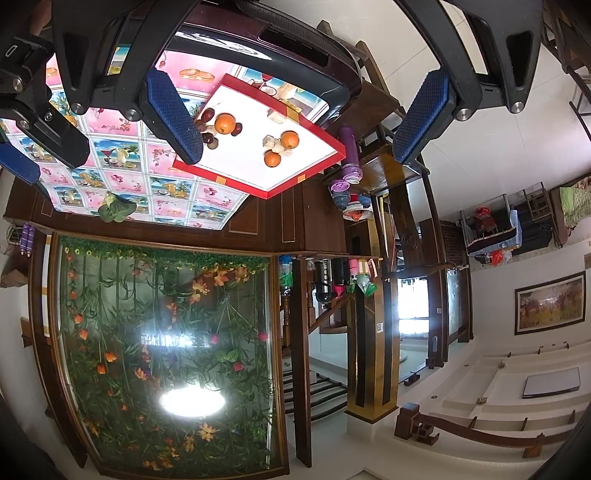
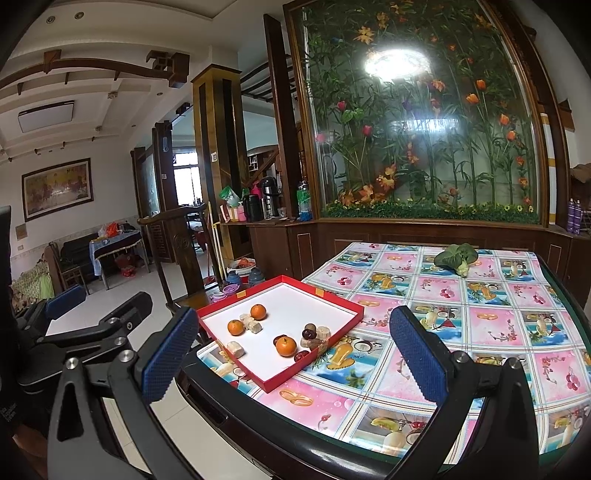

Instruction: Organize fruits

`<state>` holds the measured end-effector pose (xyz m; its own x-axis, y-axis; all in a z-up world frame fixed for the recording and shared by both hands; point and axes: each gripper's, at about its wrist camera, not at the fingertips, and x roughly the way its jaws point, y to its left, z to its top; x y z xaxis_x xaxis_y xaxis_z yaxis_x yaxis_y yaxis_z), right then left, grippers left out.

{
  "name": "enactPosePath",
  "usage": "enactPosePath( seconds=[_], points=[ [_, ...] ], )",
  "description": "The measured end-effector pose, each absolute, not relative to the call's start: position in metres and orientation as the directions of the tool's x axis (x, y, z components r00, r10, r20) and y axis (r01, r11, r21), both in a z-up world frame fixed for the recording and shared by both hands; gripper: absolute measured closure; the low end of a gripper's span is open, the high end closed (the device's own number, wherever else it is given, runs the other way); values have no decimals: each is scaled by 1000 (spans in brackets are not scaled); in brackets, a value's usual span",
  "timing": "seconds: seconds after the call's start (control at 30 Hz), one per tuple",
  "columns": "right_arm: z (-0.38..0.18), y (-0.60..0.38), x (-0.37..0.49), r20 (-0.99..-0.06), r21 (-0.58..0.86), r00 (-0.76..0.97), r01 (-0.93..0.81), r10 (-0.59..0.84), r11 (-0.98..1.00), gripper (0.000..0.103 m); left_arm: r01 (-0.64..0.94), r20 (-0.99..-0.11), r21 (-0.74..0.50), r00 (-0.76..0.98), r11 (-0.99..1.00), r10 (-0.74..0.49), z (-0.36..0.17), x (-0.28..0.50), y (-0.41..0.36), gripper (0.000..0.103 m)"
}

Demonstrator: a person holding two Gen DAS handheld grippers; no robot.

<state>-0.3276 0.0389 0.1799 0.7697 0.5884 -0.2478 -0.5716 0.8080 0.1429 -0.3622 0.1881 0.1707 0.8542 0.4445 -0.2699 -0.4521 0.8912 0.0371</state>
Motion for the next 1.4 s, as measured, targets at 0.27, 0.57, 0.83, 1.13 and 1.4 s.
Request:
enactPosePath(
  seconds=[0.27,0.57,0.83,1.13,1.4],
  points=[
    [180,39,-327,-248,145,770,-571,588,808,0,-450,-270,35,855,892,442,171,-362,188,0],
    [180,39,-327,-249,145,769,-571,589,808,0,-449,-270,34,856,893,441,170,-362,189,0],
    [179,41,-329,-249,142,770,-572,588,808,0,-449,-272,35,855,893,441,169,-363,187,0],
    [177,42,-316,-272,179,756,-568,595,803,0,-455,-266,36,854,890,448,169,-362,186,0],
    [177,42,-278,-296,277,721,-563,627,778,0,-457,-270,47,850,888,451,171,-349,181,0]
  ],
)
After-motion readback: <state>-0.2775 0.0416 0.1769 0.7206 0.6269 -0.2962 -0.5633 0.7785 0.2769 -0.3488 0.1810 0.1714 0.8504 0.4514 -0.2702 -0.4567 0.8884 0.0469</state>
